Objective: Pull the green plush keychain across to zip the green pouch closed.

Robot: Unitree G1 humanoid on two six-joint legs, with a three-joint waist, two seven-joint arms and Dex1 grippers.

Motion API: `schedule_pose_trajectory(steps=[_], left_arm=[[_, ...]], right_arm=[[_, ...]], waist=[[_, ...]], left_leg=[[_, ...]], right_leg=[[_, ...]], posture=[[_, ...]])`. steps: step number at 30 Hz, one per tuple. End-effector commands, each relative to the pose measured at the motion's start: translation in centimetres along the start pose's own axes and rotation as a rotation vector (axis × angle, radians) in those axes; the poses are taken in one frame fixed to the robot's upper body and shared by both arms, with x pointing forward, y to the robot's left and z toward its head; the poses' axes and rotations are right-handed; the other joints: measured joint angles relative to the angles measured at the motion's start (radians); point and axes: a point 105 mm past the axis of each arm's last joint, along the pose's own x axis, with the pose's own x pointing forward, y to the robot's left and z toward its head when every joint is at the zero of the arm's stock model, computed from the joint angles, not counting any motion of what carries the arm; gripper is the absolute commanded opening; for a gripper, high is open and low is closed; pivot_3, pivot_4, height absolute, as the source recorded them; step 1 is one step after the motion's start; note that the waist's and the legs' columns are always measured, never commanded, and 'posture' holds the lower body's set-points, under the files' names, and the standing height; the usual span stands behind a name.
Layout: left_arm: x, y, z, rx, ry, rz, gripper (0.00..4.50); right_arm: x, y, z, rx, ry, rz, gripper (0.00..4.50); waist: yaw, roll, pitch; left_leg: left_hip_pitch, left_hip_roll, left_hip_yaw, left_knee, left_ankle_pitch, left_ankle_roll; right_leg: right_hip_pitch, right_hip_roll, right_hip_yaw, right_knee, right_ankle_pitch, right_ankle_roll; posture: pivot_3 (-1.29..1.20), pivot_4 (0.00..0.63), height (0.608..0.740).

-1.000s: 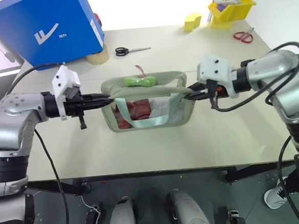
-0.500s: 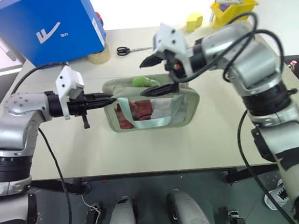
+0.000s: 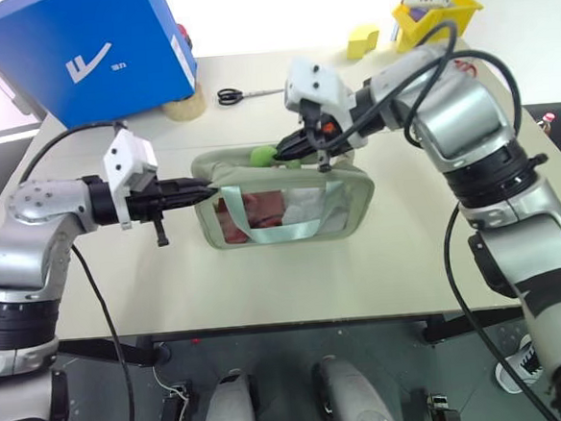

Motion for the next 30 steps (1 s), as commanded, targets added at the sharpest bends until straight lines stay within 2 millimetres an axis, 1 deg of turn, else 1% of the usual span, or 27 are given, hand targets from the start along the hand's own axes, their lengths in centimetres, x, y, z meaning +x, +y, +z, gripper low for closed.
schedule_pose_trajectory(steps=[1,3,4,5,7,9,11,12,15,17,18,20,21,22,23,25,26,28,30], left_arm=[[-0.1,-0.2,-0.2,0.005,0.014,-0.004,0.0],[-0.1,-0.1,-0.2,0.003,0.014,-0.001,0.0],[-0.1,-0.1,-0.2,0.002,0.014,-0.002,0.0],[-0.2,-0.1,-0.2,0.002,0.017,-0.001,0.0],[-0.2,-0.1,-0.3,0.0,0.021,0.001,0.0],[-0.4,-0.2,-0.4,-0.002,0.027,0.002,0.0],[-0.6,-0.2,-0.6,-0.009,0.035,0.007,0.0],[-0.7,-0.3,-0.6,-0.011,0.038,0.009,0.0],[-0.8,-0.3,-0.7,-0.019,0.041,0.013,0.0],[-0.9,-0.3,-0.8,-0.023,0.044,0.015,0.0],[-0.9,-0.3,-0.8,-0.026,0.045,0.015,0.0],[-1.0,-0.3,-0.9,-0.033,0.047,0.02,0.0],[-1.1,-0.3,-0.9,-0.037,0.047,0.023,0.0],[-1.2,-0.3,-0.9,-0.038,0.048,0.027,0.0],[-1.2,-0.3,-0.9,-0.042,0.049,0.031,0.0],[-1.3,-0.3,-1.0,-0.045,0.05,0.036,0.0],[-1.3,-0.3,-1.0,-0.046,0.05,0.038,0.0],[-1.3,-0.4,-0.9,-0.051,0.048,0.044,0.0],[-1.4,-0.4,-0.9,-0.055,0.047,0.047,0.0]], right_arm=[[-0.3,-0.2,1.7,-0.059,-0.021,-0.022,0.03],[-0.8,-0.6,1.7,-0.043,-0.038,-0.039,0.03],[-1.3,-0.9,1.7,-0.039,-0.043,-0.055,0.03],[-2.3,-1.3,1.5,-0.03,-0.048,-0.081,0.03],[-4.5,-2.2,1.2,-0.031,-0.053,-0.142,0.03],[-7.3,-2.9,0.5,-0.031,-0.041,-0.216,0.03],[-10.1,-3.2,-0.6,-0.042,-0.009,-0.281,0.03],[-11.1,-3.2,-1.1,-0.05,0.014,-0.306,0.03],[-13.9,-3.7,-4.1,-0.026,0.117,-0.406,0.03],[-15.5,-3.9,-6.4,-0.006,0.199,-0.473,0.03],[-16.0,-3.9,-7.2,-0.006,0.23,-0.493,0.03],[-17.6,-3.8,-10.8,0.016,0.368,-0.563,0.03],[-18.2,-3.6,-12.0,0.024,0.415,-0.583,0.03],[-18.5,-3.1,-13.7,0.023,0.483,-0.586,0.03],[-18.3,-2.3,-15.2,0.036,0.529,-0.567,0.03],[-17.7,-1.0,-17.0,0.043,0.574,-0.524,0.03],[-17.1,-0.3,-17.5,0.037,0.586,-0.495,0.03],[-14.2,1.5,-18.0,0.058,0.535,-0.411,0.03],[-12.1,2.8,-17.8,0.079,0.483,-0.357,0.03]], waist=[[0.0,0.0,0.0],[0.0,0.0,0.0],[0.0,0.0,0.0],[0.001,0.0,0.0],[0.004,0.0,0.0],[0.007,0.0,0.0],[0.008,0.0,0.0],[0.008,0.0,0.0],[0.002,0.0,0.0],[-0.001,0.0,0.0],[-0.001,0.0,0.0],[-0.001,0.0,0.0],[0.0,0.0,0.0],[0.001,0.0,0.0],[0.002,0.0,0.0],[0.001,0.001,0.0],[0.001,0.001,0.0],[0.001,0.001,0.0],[-0.001,0.001,0.0]], left_leg=[[0.0,0.0,0.0,0.0,0.0,0.0],[0.0,0.0,0.0,0.0,0.0,0.0],[0.0,0.0,0.0,0.0,0.0,0.0],[0.0,0.0,0.0,0.0,0.0,0.0],[0.0,0.0,0.0,0.0,0.0,0.0],[0.0,0.0,0.0,0.0,0.0,0.0],[0.0,0.0,0.0,0.0,0.0,0.0],[0.0,0.0,0.0,0.0,0.0,0.001],[0.0,0.0,0.001,-0.001,-0.001,0.002],[0.001,0.0,0.001,-0.001,-0.001,0.002],[0.001,0.0,0.002,-0.001,-0.001,0.002],[0.002,0.0,0.003,-0.001,-0.001,0.002],[0.002,0.0,0.003,-0.001,-0.001,0.002],[0.002,0.0,0.003,-0.001,-0.001,0.002],[0.001,0.0,0.003,-0.001,-0.001,0.002],[0.001,0.0,0.003,-0.001,-0.001,0.002],[0.001,0.0,0.003,-0.001,-0.001,0.002],[0.002,0.0,0.003,-0.001,-0.001,0.002],[0.002,0.0,0.002,-0.001,-0.001,0.002]], right_leg=[[0.0,0.0,0.0,0.0,0.0,0.0],[0.0,0.0,0.0,0.0,0.0,0.0],[0.0,0.0,0.0,0.0,0.0,0.0],[0.0,0.0,0.0,0.0,0.0,0.0],[0.0,0.0,0.0,0.0,0.0,0.0],[0.0,0.0,0.0,-0.001,0.0,0.0],[0.0,-0.001,0.0,-0.002,0.0,0.0],[0.0,-0.001,0.0,-0.002,0.0,0.0],[0.001,0.0,0.0,-0.002,0.0,0.0],[0.001,0.001,0.001,-0.002,0.0,0.0],[0.001,0.001,0.001,-0.002,0.0,0.0],[0.001,0.001,0.002,-0.001,0.0,0.0],[0.001,0.001,0.002,-0.001,0.0,0.0],[0.001,0.001,0.002,-0.001,0.0,0.0],[0.001,0.0,0.002,-0.002,0.0,0.0],[0.001,0.0,0.002,-0.002,0.0,0.0],[0.001,0.0,0.003,-0.002,0.0,0.0],[0.001,0.001,0.003,-0.001,0.0,0.0],[0.002,0.001,0.003,-0.001,0.0,0.0]], posture=[[0.0,0.15,0.737],[0.0,0.15,0.737],[0.0,0.15,0.737],[0.0,0.15,0.737],[0.0,0.15,0.737],[0.0,0.15,0.737],[0.0,0.15,0.737],[0.0,0.15,0.737],[0.0,0.15,0.737],[0.0,0.15,0.737],[0.0,0.15,0.737],[0.0,0.15,0.737],[0.0,0.15,0.737],[0.0,0.15,0.737],[0.0,0.15,0.737],[0.0,0.15,0.737],[0.0,0.15,0.737],[0.0,0.15,0.737],[0.0,0.15,0.737]])
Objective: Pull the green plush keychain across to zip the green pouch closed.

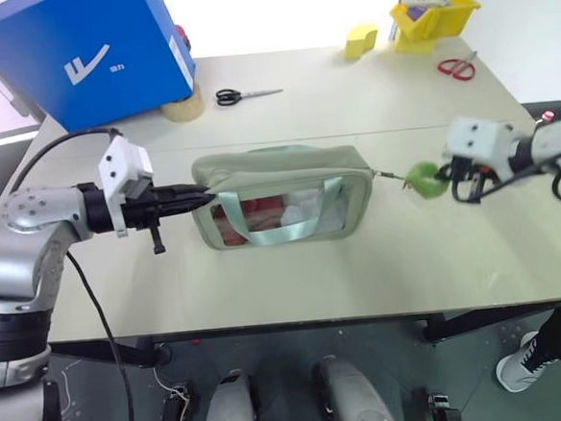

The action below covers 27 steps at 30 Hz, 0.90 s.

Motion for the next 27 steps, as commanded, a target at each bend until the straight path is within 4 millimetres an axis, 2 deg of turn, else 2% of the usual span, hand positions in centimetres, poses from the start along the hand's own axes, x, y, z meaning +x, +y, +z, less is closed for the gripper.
schedule_pose_trajectory(steps=[1,5,9,12,14,17,19,22,23,24,27], left_arm=[[-0.7,0.4,-0.5,-0.024,0.032,0.036,0.0],[-0.7,0.5,-0.2,-0.021,0.03,0.042,0.0],[-0.8,0.5,0.1,-0.011,0.02,0.044,0.0],[-0.9,0.4,0.4,-0.005,0.014,0.03,0.0],[-0.9,0.2,0.5,-0.007,0.013,0.013,0.0],[-0.9,-0.1,1.0,-0.038,0.002,-0.028,1.1],[-1.0,-0.1,1.7,-0.055,-0.022,-0.048,2.15],[-1.7,0.2,2.9,-0.035,-0.05,-0.053,3.57],[-2.0,0.3,3.2,-0.032,-0.059,-0.048,4.19],[-2.6,0.4,3.7,-0.032,-0.071,-0.037,4.46],[-4.6,0.1,4.2,-0.033,-0.068,-0.016,4.46]], right_arm=[[0.8,1.4,1.8,0.027,-0.066,0.01,0.03],[2.8,2.5,4.5,0.103,-0.166,0.034,0.03],[2.9,2.0,6.6,0.165,-0.244,0.03,0.03],[1.3,0.7,7.1,0.206,-0.28,0.015,1.02],[0.1,0.2,7.4,0.224,-0.313,0.019,1.92],[-1.6,-0.6,7.1,0.211,-0.349,0.007,3.42],[-2.7,-0.8,7.0,0.197,-0.38,0.008,4.38],[-3.7,-0.9,7.5,0.188,-0.454,0.02,4.39],[-3.9,-0.9,7.7,0.186,-0.475,0.024,4.39],[-4.1,-0.7,8.1,0.185,-0.507,0.035,4.39],[-4.8,0.0,9.5,0.172,-0.621,0.071,4.39]], waist=[[-0.002,0.0,0.0],[-0.002,0.0,0.0],[-0.001,0.0,0.0],[0.0,0.0,0.0],[0.001,0.0,0.0],[0.001,0.0,0.0],[0.0,0.0,0.0],[0.0,0.0,0.0],[-0.002,0.0,0.0],[-0.004,0.0,0.0],[-0.008,0.0,0.001]], left_leg=[[0.0,0.0,0.0,0.0,0.0,0.0],[0.002,0.0,-0.001,0.0,0.0,0.0],[0.002,0.0,-0.001,0.0,0.0,0.0],[0.001,0.0,-0.001,0.0,0.0,0.0],[0.001,0.0,-0.001,0.0,0.0,0.0],[0.0,0.0,0.0,0.0,0.0,0.0],[0.0,0.0,0.0,0.0,0.0,0.0],[0.0,0.0,0.0,0.0,0.0,0.0],[0.0,0.0,0.0,0.0,0.0,0.0],[0.0,0.0,0.0,0.0,0.0,0.0],[0.0,0.001,0.0,-0.001,0.0,0.0]], right_leg=[[0.0,0.0,0.0,0.0,0.0,0.0],[0.002,0.001,0.001,0.001,0.0,0.0],[0.001,0.001,0.001,0.001,0.0,0.0],[0.001,0.001,0.001,0.0,0.0,0.0],[0.001,0.001,0.0,0.0,0.0,0.0],[0.001,0.001,0.0,0.0,0.0,0.0],[0.001,0.001,0.0,-0.001,0.0,0.0],[0.001,0.001,0.0,-0.001,0.0,0.0],[0.001,0.001,0.0,-0.001,0.0,0.0],[0.0,0.001,0.0,-0.001,0.0,0.0],[0.0,0.002,0.0,-0.001,0.0,0.0]], posture=[[0.0,0.15,0.737],[0.0,0.15,0.737],[0.0,0.15,0.737],[0.0,0.15,0.737],[0.0,0.15,0.737],[0.0,0.15,0.737],[0.0,0.15,0.737],[0.0,0.15,0.737],[0.0,0.15,0.737],[0.0,0.15,0.737],[0.0,0.15,0.737]])
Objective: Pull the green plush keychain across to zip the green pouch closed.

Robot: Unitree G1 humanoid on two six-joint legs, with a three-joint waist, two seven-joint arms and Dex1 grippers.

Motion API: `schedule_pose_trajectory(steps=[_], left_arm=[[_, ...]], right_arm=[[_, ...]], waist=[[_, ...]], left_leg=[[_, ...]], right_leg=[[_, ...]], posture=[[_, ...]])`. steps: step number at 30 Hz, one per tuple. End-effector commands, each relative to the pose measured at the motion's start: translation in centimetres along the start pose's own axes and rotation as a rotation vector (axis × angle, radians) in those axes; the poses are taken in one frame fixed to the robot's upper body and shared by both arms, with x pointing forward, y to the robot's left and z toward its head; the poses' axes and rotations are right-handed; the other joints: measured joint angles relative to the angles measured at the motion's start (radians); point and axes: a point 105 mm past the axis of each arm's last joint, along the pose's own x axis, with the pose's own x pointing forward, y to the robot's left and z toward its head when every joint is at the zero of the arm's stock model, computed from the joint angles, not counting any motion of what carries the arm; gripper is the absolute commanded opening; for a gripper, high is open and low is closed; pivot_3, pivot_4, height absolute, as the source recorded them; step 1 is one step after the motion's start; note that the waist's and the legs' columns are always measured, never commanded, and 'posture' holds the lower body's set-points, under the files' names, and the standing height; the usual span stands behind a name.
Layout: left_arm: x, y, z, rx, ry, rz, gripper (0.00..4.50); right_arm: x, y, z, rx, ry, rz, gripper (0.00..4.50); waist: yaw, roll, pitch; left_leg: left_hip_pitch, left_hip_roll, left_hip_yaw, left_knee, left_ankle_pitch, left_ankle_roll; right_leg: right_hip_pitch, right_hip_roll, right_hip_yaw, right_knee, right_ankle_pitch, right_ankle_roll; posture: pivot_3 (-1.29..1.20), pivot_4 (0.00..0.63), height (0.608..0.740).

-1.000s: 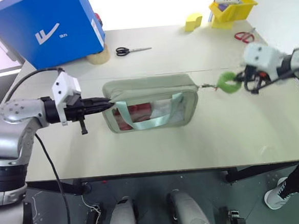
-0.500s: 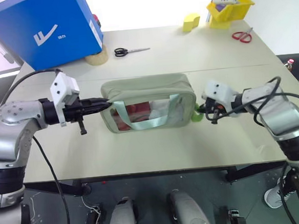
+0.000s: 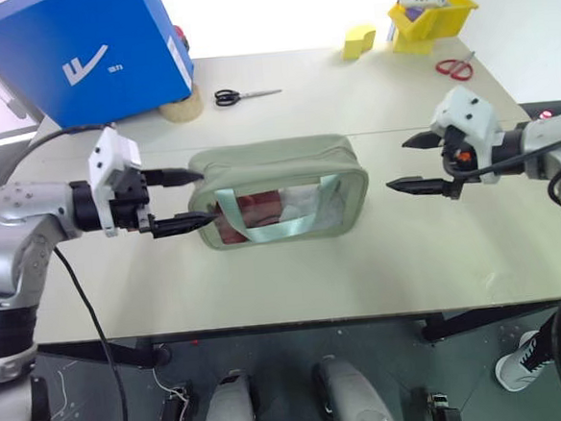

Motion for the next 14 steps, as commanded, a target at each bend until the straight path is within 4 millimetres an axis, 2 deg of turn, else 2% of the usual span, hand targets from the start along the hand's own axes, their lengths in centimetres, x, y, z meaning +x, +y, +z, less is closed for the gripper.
schedule_pose_trajectory(steps=[1,4,7,14], left_arm=[[-2.9,-0.4,2.0,0.054,-0.023,0.05,4.46],[-4.6,-0.9,1.5,0.022,-0.019,0.114,4.46],[-5.1,-2.1,0.1,-0.037,0.004,0.149,4.46],[-5.2,-3.5,-2.4,-0.133,0.006,0.252,4.46]], right_arm=[[-0.9,1.3,2.9,-0.06,-0.168,0.045,4.39],[-1.1,2.7,3.6,-0.069,-0.247,0.079,4.39],[-1.4,3.9,3.0,-0.086,-0.258,0.094,4.39],[-1.5,5.4,-0.5,-0.061,-0.146,0.085,4.39]], waist=[[-0.004,0.0,0.0],[-0.001,0.0,0.0],[0.007,0.0,0.0],[0.011,-0.001,0.0]], left_leg=[[0.0,0.0,0.0,-0.001,0.0,0.0],[0.0,0.0,-0.002,-0.002,0.0,0.0],[0.0,0.0,-0.002,-0.001,0.0,0.0],[0.0,0.0,-0.003,0.001,0.0,0.0]], right_leg=[[0.0,0.0,0.0,0.0,0.0,0.0],[-0.001,-0.001,0.0,0.0,0.0,0.0],[0.0,-0.002,0.0,-0.001,0.0,0.0],[0.002,-0.002,0.0,-0.001,0.0,0.0]], posture=[[0.0,0.15,0.737],[0.0,0.15,0.737],[0.0,0.15,0.737],[0.0,0.15,0.737]])
